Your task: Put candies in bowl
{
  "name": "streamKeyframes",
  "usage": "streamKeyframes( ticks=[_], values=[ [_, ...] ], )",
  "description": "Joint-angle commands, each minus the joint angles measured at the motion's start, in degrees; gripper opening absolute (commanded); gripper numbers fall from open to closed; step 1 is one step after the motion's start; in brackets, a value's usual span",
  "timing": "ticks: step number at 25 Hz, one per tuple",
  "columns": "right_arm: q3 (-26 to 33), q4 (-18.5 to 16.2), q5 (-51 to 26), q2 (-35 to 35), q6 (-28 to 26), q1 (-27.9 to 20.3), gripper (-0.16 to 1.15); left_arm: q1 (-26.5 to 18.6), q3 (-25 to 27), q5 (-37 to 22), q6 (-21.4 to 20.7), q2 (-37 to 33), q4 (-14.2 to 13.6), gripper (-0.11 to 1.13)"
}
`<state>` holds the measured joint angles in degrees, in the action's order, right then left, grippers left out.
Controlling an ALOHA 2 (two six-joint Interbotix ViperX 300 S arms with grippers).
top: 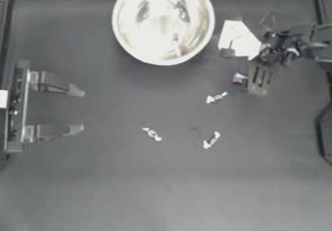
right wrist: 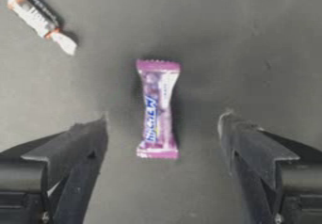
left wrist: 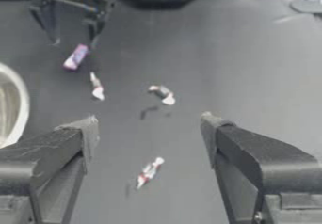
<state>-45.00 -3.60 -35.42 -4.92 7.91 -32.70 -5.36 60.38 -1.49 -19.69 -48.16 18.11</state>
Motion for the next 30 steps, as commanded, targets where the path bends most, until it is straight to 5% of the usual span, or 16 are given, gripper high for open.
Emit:
streamKeyframes(
  ticks=[1,17,20,25,30],
  values=[
    [-1.23,-0.18,2.99,-0.7,-0.09,-0.97,0.98,0.0,-0.62,0.18,0.09,-0.09,0.09,0.97],
    [-1.05,0.35,6.06,3.25,0.79,-1.76,0.95,0.0,-0.7,0.35,1.14,0.0,0.09,0.97],
    [-1.32,0.35,5.98,3.34,0.7,-1.76,0.79,0.0,-0.88,0.35,1.14,0.09,0.09,0.97],
    [-1.67,0.44,5.62,3.25,0.53,-1.76,0.26,0.0,-0.97,0.35,1.14,0.7,0.09,0.97],
    [-1.58,1.76,5.45,2.81,0.53,-1.58,0.22,0.0,-0.97,0.44,1.14,0.88,0.09,0.97]
  ],
)
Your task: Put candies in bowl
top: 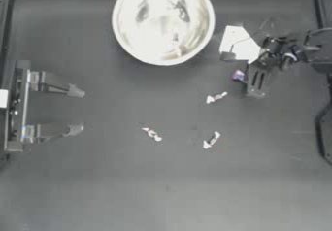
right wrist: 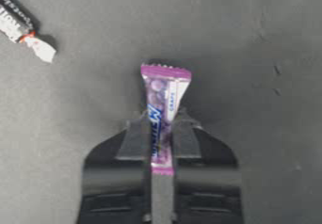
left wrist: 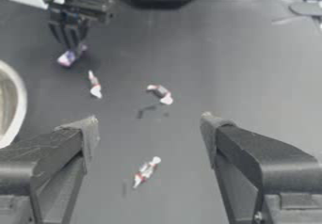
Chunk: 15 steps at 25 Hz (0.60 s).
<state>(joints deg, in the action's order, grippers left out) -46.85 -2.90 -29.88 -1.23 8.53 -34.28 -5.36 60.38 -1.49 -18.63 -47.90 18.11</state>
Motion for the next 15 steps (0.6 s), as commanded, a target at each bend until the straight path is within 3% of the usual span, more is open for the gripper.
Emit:
streamKeyframes(
  ticks=[1,11,15],
  values=[
    [0.35,1.32,-0.09,-1.32,-0.09,0.09,0.22,0.0,-0.97,0.44,0.09,0.62,0.09,0.97],
    [3.43,3.96,3.43,-16.0,0.26,0.88,0.21,-0.09,-0.62,0.44,0.18,0.62,0.09,0.97],
    [6.59,3.87,7.65,-17.58,0.35,0.88,0.21,-0.09,-0.44,0.44,0.18,0.62,0.09,0.97]
  ],
)
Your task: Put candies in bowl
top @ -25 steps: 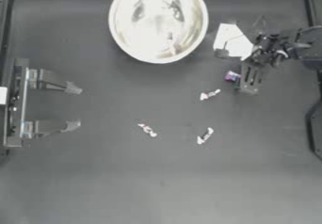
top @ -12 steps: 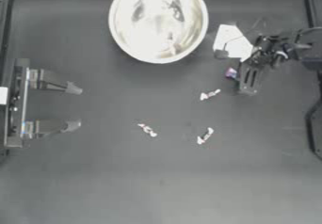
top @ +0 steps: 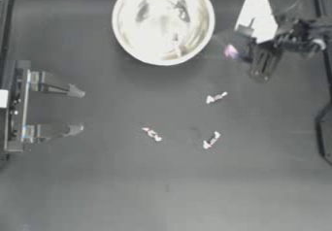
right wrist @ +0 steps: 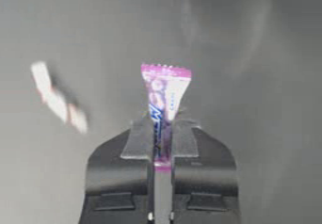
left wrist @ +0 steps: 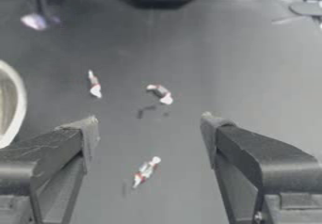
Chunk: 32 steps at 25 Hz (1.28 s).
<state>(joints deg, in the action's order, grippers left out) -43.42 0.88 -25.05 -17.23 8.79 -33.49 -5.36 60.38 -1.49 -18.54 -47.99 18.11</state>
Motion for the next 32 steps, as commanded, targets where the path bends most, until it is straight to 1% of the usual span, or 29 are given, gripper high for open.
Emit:
streamKeyframes(
  ticks=[1,4,7,11,16,21,24,27,28,29,30,31,32],
  values=[
    [3.87,-0.18,4.13,-1.32,0.09,0.09,0.21,-0.09,-0.44,0.44,0.09,0.7,0.09,0.97],
    [5.71,-0.7,7.91,0.35,0.35,0.0,0.21,-0.09,-0.44,0.44,0.09,0.7,0.09,0.97],
    [8.61,-0.97,10.11,3.6,0.44,0.0,0.21,-0.09,-0.44,0.44,0.09,0.7,0.09,0.97],
    [13.62,-2.02,13.8,10.2,0.44,-0.44,0.21,-0.09,-0.44,0.44,0.09,0.7,0.09,0.97],
    [19.78,-3.08,15.21,18.28,0.44,-0.97,0.21,-0.09,-0.35,0.44,0.09,0.7,0.09,0.97],
    [24.7,-3.25,16.0,25.05,0.44,-1.49,0.21,-0.18,-0.35,0.44,0.09,0.79,0.09,0.97],
    [26.63,-3.96,16.0,27.77,0.35,-1.58,0.21,-0.18,-0.35,0.44,0.09,0.97,0.09,0.97],
    [27.6,-4.48,16.0,29.0,0.35,-1.58,0.24,-0.18,-0.44,0.44,0.18,1.49,0.09,0.97],
    [27.77,-4.83,15.82,29.09,0.35,-1.58,0.28,-0.18,-0.44,0.44,0.09,1.67,0.09,0.97],
    [27.77,-5.27,15.82,29.09,0.26,-1.58,0.33,-0.18,-0.44,0.53,0.09,2.02,0.09,0.97],
    [27.77,-5.63,15.64,29.09,0.26,-1.58,0.42,-0.18,-0.53,0.44,0.09,2.29,0.09,0.97],
    [27.77,-5.8,15.47,29.09,0.35,-1.58,0.54,-0.18,-0.62,0.44,0.09,2.55,0.18,0.97],
    [27.69,-5.98,15.38,29.09,0.35,-1.58,0.69,-0.18,-0.62,0.44,0.09,2.72,0.09,0.97]
  ],
)
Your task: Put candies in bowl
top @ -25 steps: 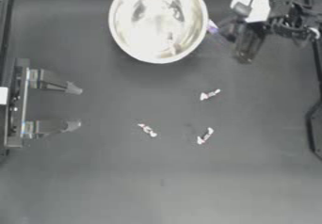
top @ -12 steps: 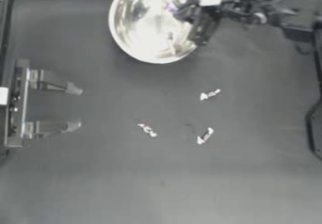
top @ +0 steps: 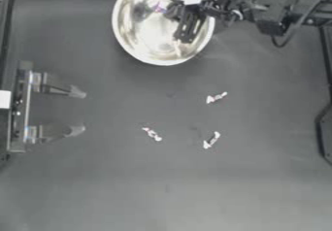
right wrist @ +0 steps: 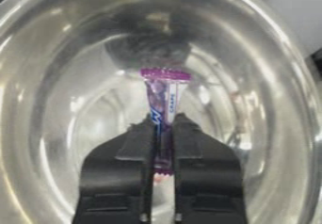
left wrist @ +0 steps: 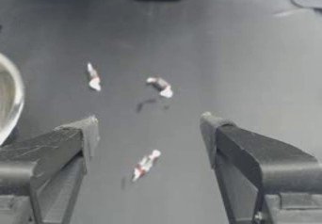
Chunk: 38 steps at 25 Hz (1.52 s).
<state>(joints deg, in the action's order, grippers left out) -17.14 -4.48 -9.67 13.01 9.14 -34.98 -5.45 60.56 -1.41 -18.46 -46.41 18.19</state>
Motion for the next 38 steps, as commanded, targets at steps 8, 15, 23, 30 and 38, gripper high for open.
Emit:
streamKeyframes(
  ticks=[8,15,23,30,38],
  values=[
    [0.7,-0.18,-0.88,-3.34,0.0,0.88,0.94,-0.09,-0.53,0.35,0.09,1.32,0.18,0.97],
    [-5.01,-0.09,-1.14,-13.27,0.0,5.01,0.95,-0.09,-0.53,-0.09,0.0,1.14,0.18,0.97],
    [-18.72,3.6,0.18,-32.61,-0.35,11.25,0.95,-0.09,0.26,-0.18,0.0,-0.26,0.18,0.97],
    [-29.36,6.33,1.76,-45.62,-0.44,16.0,0.95,-0.53,0.18,-0.97,0.0,-1.05,0.18,0.97],
    [-37.44,9.49,1.41,-56.51,-0.53,22.06,0.95,-1.49,-0.09,-2.64,0.0,-1.14,0.18,0.97]
  ],
)
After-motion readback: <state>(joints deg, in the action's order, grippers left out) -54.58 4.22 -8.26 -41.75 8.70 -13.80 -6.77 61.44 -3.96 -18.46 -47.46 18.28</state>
